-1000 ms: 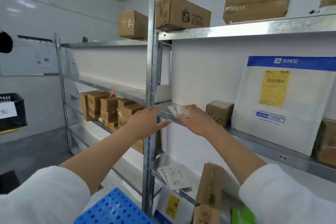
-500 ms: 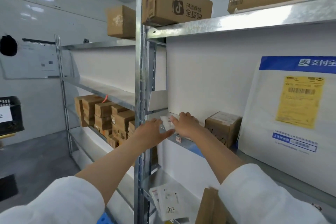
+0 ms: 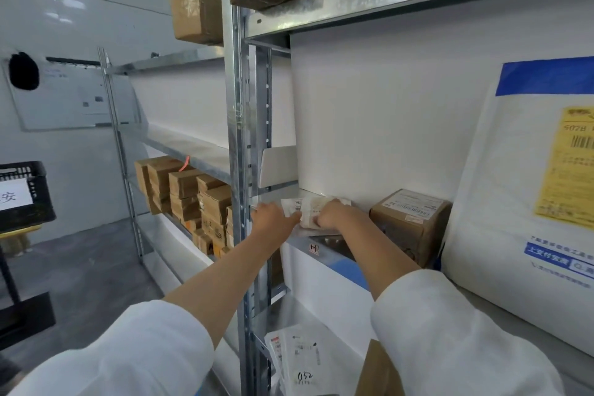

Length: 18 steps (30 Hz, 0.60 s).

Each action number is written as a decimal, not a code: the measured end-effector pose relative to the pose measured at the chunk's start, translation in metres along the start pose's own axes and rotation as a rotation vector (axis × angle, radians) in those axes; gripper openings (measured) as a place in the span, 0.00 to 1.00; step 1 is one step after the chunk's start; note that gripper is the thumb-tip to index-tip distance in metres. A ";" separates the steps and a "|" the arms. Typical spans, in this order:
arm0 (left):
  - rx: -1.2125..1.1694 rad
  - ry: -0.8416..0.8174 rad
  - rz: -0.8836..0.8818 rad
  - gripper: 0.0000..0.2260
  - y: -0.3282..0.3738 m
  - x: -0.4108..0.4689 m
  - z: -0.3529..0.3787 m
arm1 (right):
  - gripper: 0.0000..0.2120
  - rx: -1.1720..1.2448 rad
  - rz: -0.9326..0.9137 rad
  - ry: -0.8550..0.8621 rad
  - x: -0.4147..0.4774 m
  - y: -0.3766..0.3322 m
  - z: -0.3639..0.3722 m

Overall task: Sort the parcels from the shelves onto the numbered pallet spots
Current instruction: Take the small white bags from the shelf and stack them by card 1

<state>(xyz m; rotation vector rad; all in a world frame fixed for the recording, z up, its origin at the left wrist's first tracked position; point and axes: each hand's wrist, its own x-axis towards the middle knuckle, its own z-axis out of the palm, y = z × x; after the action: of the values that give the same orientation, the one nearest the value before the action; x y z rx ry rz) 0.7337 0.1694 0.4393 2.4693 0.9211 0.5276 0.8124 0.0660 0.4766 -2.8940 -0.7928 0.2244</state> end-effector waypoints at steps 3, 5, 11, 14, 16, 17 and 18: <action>-0.179 -0.014 -0.117 0.30 0.002 0.004 0.002 | 0.29 0.047 0.000 0.052 0.000 0.001 -0.001; -0.248 -0.011 -0.147 0.27 0.003 0.001 0.000 | 0.32 0.144 -0.006 0.062 0.000 0.002 0.001; -0.439 0.015 -0.222 0.25 0.003 -0.019 -0.004 | 0.33 0.388 -0.072 0.071 -0.009 0.002 0.014; -0.544 0.089 -0.217 0.25 -0.005 -0.031 -0.008 | 0.23 0.579 -0.097 0.138 -0.019 -0.005 0.021; -0.628 0.131 -0.176 0.22 -0.013 -0.041 -0.019 | 0.16 0.734 -0.151 0.218 -0.032 -0.010 0.025; -0.667 0.144 -0.148 0.20 -0.017 -0.049 -0.027 | 0.13 0.796 -0.185 0.274 -0.040 -0.011 0.027; -0.693 0.152 -0.117 0.16 -0.022 -0.057 -0.036 | 0.12 0.852 -0.220 0.330 -0.051 -0.013 0.030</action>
<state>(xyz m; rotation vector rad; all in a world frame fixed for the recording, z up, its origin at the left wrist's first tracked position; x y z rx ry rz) 0.6644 0.1548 0.4467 1.7612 0.7628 0.8368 0.7567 0.0535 0.4551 -1.9631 -0.7125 0.0358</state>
